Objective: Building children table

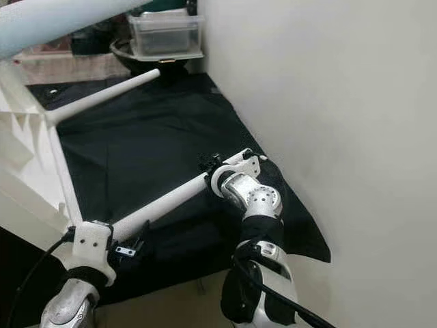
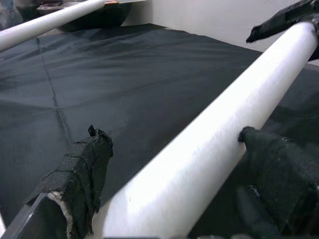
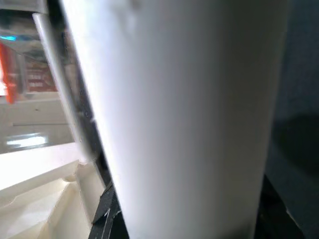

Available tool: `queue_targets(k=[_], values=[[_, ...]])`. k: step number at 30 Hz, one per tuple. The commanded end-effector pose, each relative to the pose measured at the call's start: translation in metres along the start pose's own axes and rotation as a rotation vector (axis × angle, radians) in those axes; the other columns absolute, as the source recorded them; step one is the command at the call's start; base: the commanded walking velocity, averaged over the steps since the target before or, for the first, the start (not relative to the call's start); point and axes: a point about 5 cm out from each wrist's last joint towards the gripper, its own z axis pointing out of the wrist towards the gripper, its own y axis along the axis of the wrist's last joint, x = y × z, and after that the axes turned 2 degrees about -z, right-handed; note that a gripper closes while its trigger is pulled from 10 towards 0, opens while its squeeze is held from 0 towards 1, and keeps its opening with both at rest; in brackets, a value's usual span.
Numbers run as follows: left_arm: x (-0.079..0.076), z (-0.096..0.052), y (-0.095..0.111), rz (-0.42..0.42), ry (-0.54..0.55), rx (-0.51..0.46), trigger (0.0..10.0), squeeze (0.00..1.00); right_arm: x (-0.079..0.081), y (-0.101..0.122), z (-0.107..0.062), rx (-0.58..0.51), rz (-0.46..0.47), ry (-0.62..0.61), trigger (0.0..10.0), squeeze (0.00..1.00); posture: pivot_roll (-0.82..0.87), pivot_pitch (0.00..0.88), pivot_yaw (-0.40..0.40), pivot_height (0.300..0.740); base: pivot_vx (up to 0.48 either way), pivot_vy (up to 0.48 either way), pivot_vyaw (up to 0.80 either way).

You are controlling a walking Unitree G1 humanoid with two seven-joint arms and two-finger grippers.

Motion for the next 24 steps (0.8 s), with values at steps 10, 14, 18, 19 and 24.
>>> queue_targets(k=[10, 14, 18, 19, 24], values=[[0.009, -0.001, -0.004, 0.033, 0.028, 0.029, 10.0, 0.00, -0.048, -0.024, 0.003, 0.025, -0.159, -0.373, 10.0, 1.00, 0.10, 0.000, -0.090, 0.740, 0.000, 0.000, 0.00], [0.010, -0.002, -0.005, 0.041, 0.022, 0.032, 10.0, 0.00, -0.053, -0.003, -0.013, -0.055, -0.142, -0.391, 10.0, 1.00, 0.08, 0.000, -0.085, 0.740, 0.000, 0.000, 0.00], [0.011, -0.004, -0.005, 0.045, 0.023, 0.036, 10.0, 0.00, -0.049, 0.003, -0.021, -0.069, -0.162, -0.365, 10.0, 1.00, 0.08, 0.000, -0.086, 0.740, 0.000, 0.000, 0.00], [0.014, -0.005, -0.006, 0.051, 0.023, 0.040, 10.0, 0.00, -0.051, 0.003, -0.025, -0.044, -0.190, -0.358, 10.0, 1.00, 0.08, 0.000, -0.087, 0.740, 0.000, 0.000, 0.00], [0.020, -0.007, -0.006, 0.066, 0.023, 0.048, 10.0, 0.00, -0.083, 0.010, -0.038, -0.020, -0.203, -0.453, 10.0, 1.00, 0.08, 0.000, -0.088, 0.740, 0.000, 0.000, 0.00]])
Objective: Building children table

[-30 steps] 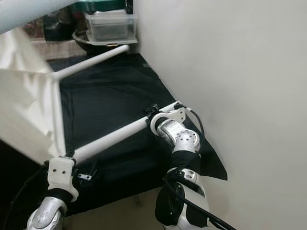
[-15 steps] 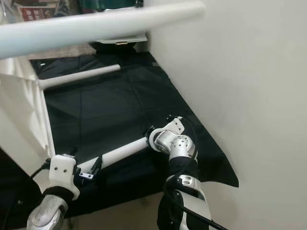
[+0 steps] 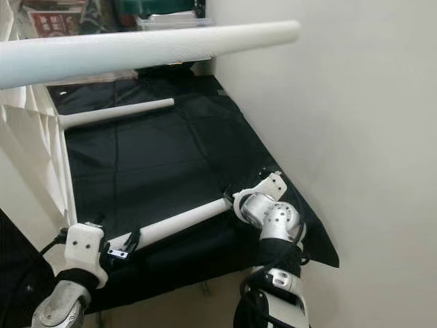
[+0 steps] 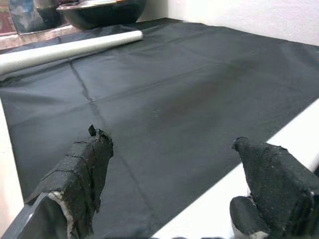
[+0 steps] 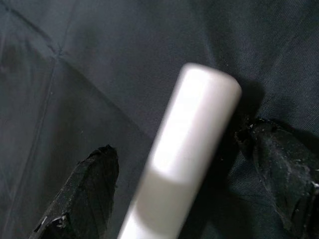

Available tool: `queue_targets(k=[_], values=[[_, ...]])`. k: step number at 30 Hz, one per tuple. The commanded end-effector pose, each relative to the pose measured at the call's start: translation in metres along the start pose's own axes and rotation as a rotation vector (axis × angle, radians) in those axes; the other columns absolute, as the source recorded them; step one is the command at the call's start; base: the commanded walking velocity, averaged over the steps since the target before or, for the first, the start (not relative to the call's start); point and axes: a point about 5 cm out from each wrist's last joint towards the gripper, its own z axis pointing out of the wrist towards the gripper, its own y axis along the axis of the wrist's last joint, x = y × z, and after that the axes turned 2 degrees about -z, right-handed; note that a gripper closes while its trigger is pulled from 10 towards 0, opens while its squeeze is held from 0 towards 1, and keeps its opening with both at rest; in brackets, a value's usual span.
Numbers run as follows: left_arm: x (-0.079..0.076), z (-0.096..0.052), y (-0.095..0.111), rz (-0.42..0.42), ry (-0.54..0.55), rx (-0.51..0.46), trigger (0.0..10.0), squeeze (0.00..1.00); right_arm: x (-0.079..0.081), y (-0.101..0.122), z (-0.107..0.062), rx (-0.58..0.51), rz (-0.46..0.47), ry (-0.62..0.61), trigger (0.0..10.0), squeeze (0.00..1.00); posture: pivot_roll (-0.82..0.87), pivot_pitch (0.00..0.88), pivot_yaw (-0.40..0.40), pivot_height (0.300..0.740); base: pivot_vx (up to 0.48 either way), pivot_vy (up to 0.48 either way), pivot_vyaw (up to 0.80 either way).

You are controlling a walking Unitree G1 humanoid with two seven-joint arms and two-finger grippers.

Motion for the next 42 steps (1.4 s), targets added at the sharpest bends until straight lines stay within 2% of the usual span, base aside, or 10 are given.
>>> queue_targets(k=[1, 7, 8, 13, 14, 15, 17, 21, 33, 42], values=[[0.006, -0.004, -0.005, 0.023, 0.010, 0.032, 10.0, 0.00, -0.033, -0.013, 0.006, 0.078, 0.021, -0.116, 10.0, 1.00, 0.07, 0.000, -0.089, 0.740, 0.000, 0.000, 0.00], [0.006, -0.004, -0.005, 0.027, 0.010, 0.034, 10.0, 0.00, -0.046, -0.005, -0.005, 0.079, 0.093, -0.130, 10.0, 0.91, 0.06, 0.000, -0.084, 0.740, 0.000, 0.000, 0.00], [0.006, -0.004, -0.006, 0.027, 0.006, 0.035, 10.0, 0.00, -0.045, 0.000, -0.009, 0.066, 0.102, -0.114, 10.0, 0.00, 0.06, 0.000, -0.081, 0.740, 0.000, 0.000, 0.00], [0.005, -0.005, -0.006, 0.032, -0.007, 0.039, 10.0, 0.00, -0.042, 0.013, -0.019, 0.013, 0.059, -0.077, 10.0, 0.00, 0.06, 0.000, -0.079, 0.740, 0.000, 0.000, 0.00], [0.005, -0.006, -0.007, 0.037, -0.016, 0.041, 10.0, 0.00, -0.037, 0.028, -0.026, -0.077, -0.058, -0.043, 10.0, 0.00, 0.05, 0.000, -0.072, 0.740, 0.000, 0.000, 0.00], [0.005, -0.006, -0.007, 0.037, -0.016, 0.041, 10.0, 0.00, -0.037, 0.028, -0.026, -0.077, -0.058, -0.043, 10.0, 0.00, 0.05, 0.000, -0.072, 0.740, 0.000, 0.000, 0.00], [0.008, -0.005, -0.007, 0.052, -0.032, 0.044, 10.0, 0.00, -0.018, 0.054, -0.040, -0.322, -0.407, -0.004, 10.0, 0.00, 0.05, 0.000, -0.071, 0.740, 0.000, 0.000, 0.00], [0.012, -0.005, -0.006, 0.068, -0.040, 0.041, 10.0, 0.00, 0.002, 0.056, -0.046, -0.432, -0.586, 0.053, 10.0, 0.00, 0.06, 0.000, -0.072, 0.740, 0.000, 0.000, 0.00], [0.037, -0.019, -0.003, 0.148, -0.057, 0.067, 10.0, 0.00, 0.007, 0.053, -0.048, -0.471, -0.755, 0.096, 10.0, 0.00, 0.07, 0.000, -0.079, 0.740, 0.000, 0.000, 0.00], [0.060, -0.026, 0.003, 0.245, -0.102, 0.094, 10.0, 0.00, 0.008, 0.045, -0.040, -0.456, -0.803, 0.126, 10.0, 0.00, 0.09, 0.000, -0.080, 0.740, 0.000, 0.000, 0.00]])
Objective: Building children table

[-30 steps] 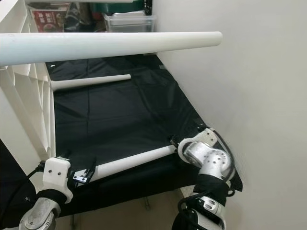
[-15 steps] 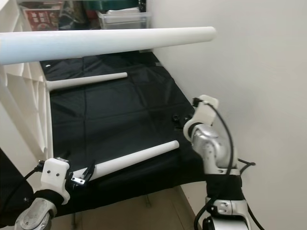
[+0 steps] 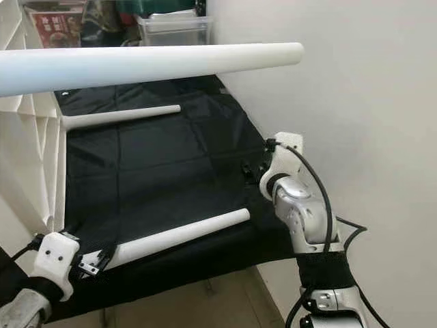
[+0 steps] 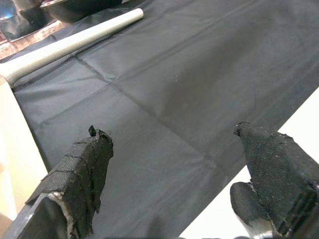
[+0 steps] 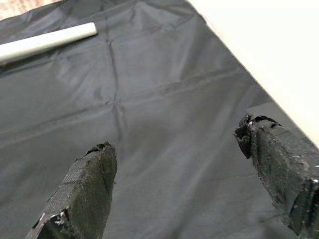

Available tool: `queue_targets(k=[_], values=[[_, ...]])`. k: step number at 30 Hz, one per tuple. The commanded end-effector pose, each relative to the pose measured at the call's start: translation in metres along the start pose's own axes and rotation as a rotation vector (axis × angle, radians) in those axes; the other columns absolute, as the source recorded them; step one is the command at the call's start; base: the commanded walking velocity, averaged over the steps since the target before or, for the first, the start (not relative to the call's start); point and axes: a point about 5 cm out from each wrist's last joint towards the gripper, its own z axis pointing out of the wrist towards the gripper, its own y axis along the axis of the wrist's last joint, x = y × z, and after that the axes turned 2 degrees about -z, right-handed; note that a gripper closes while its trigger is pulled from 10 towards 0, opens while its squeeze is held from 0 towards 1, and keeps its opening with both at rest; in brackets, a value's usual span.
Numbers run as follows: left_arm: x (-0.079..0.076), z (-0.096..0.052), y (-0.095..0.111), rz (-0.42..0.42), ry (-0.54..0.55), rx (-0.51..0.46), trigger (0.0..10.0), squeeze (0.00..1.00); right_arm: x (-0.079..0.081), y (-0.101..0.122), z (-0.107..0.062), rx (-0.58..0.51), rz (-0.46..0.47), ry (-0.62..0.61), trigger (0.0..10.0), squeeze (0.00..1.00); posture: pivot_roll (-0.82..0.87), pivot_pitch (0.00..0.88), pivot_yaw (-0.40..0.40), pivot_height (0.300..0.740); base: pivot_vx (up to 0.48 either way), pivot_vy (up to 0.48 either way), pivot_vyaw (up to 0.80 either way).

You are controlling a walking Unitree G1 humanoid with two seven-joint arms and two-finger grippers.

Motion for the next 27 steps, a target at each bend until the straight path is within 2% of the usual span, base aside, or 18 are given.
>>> queue_targets(k=[1, 10, 14, 17, 20, 24, 26, 27], values=[[0.010, -0.005, -0.002, 0.023, 0.013, 0.021, 10.0, 0.00, 0.002, -0.005, 0.001, 0.011, -0.011, 0.002, 10.0, 0.00, 0.09, 0.000, -0.080, 0.740, 0.000, 0.000, 0.00], [0.020, -0.010, -0.004, 0.055, 0.002, 0.040, 10.0, 0.00, 0.006, -0.010, 0.002, 0.011, 0.002, -0.002, 10.0, 0.00, 0.09, 0.000, -0.077, 0.740, 0.000, 0.000, 0.00], [0.020, -0.009, -0.004, 0.053, -0.002, 0.039, 10.0, 0.00, 0.007, -0.010, 0.003, 0.004, -0.003, -0.001, 10.0, 0.00, 0.09, 0.000, -0.078, 0.740, 0.000, 0.000, 0.00], [0.016, -0.007, -0.001, 0.041, -0.020, 0.025, 10.0, 0.00, 0.006, -0.009, 0.003, -0.014, -0.026, -0.007, 10.0, 0.00, 0.08, 0.000, -0.077, 0.740, 0.000, 0.000, 0.00], [0.005, -0.001, 0.011, 0.012, -0.065, -0.030, 10.0, 0.00, 0.002, -0.008, 0.003, -0.041, -0.071, -0.025, 10.0, 0.00, 0.08, 0.000, -0.071, 0.740, 0.000, 0.000, 0.00], [0.000, 0.004, 0.020, 0.007, -0.073, -0.072, 10.0, 0.00, 0.002, -0.008, 0.002, -0.050, -0.081, -0.031, 10.0, 0.00, 0.08, 0.000, -0.071, 0.740, 0.000, 0.000, 0.00], [-0.006, 0.012, 0.035, -0.004, -0.068, -0.137, 10.0, 0.00, 0.003, -0.009, 0.002, -0.058, -0.087, -0.035, 10.0, 0.00, 0.08, 0.000, -0.071, 0.740, 0.000, 0.000, 0.00], [-0.006, 0.012, 0.035, -0.004, -0.068, -0.137, 10.0, 0.00, 0.003, -0.009, 0.002, -0.058, -0.087, -0.035, 10.0, 0.00, 0.08, 0.000, -0.071, 0.740, 0.000, 0.000, 0.00]])
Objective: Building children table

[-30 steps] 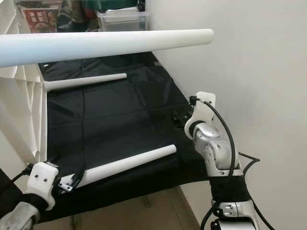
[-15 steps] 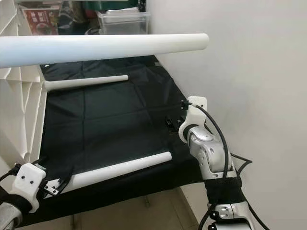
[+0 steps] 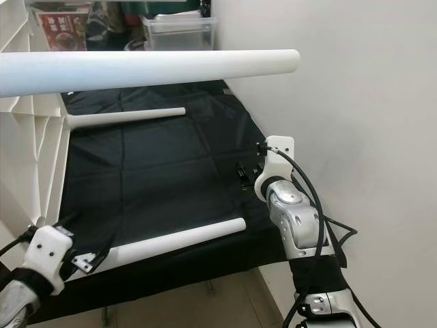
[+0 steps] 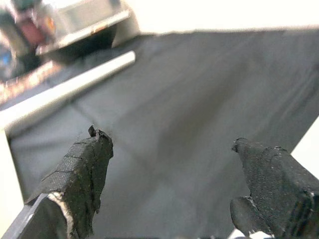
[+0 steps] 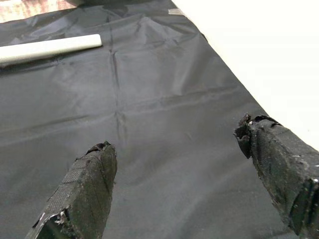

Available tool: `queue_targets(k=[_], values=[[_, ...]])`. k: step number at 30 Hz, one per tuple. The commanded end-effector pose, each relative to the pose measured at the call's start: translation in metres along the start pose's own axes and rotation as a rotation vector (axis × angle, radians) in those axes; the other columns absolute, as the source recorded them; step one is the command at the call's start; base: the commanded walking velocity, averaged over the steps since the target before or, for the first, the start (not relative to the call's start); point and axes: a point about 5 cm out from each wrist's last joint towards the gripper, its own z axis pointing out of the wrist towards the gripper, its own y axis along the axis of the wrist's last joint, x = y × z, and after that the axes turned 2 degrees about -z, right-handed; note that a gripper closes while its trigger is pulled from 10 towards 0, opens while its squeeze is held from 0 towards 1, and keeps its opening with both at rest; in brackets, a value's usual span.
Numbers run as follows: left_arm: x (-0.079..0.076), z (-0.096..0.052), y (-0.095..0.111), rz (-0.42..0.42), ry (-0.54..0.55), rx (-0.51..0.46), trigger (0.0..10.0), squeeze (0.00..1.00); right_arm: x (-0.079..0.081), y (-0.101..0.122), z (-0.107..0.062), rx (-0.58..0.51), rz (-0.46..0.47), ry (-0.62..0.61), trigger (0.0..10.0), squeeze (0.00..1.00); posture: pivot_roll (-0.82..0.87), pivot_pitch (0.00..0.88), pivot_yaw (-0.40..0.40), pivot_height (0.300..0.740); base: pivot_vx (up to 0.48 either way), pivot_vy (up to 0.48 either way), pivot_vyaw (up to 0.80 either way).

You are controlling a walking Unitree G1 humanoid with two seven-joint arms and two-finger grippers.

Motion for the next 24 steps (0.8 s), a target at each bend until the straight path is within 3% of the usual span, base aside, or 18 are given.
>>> queue_targets(k=[1, 6, 11, 16, 24], values=[[-0.001, -0.001, -0.001, -0.014, 0.004, 0.011, 10.0, 0.00, 0.001, -0.005, 0.000, 0.009, -0.012, -0.004, 10.0, 0.00, 0.08, 0.000, -0.071, 0.740, 0.000, 0.000, 0.00], [-0.013, 0.008, 0.010, -0.055, 0.004, -0.039, 10.0, 0.00, 0.008, -0.005, 0.000, -0.006, -0.019, 0.009, 10.0, 0.00, 0.08, 0.000, -0.067, 0.740, 0.000, 0.000, 0.00], [-0.032, 0.007, 0.014, -0.124, 0.002, -0.053, 10.0, 0.00, 0.012, 0.001, -0.001, -0.070, -0.031, 0.029, 10.0, 0.00, 0.09, 0.000, -0.071, 0.740, 0.000, 0.000, 0.00], [-0.040, 0.006, 0.015, -0.159, -0.013, -0.052, 10.0, 0.00, 0.018, 0.004, -0.002, -0.107, -0.051, 0.052, 10.0, 0.00, 0.10, 0.000, -0.075, 0.740, 0.000, 0.000, 0.00], [-0.039, 0.005, 0.015, -0.168, 0.019, -0.038, 10.0, 0.00, 0.026, 0.004, 0.001, -0.118, -0.051, 0.060, 10.0, 0.00, 0.11, 0.000, -0.076, 0.740, 0.000, 0.000, 0.00]])
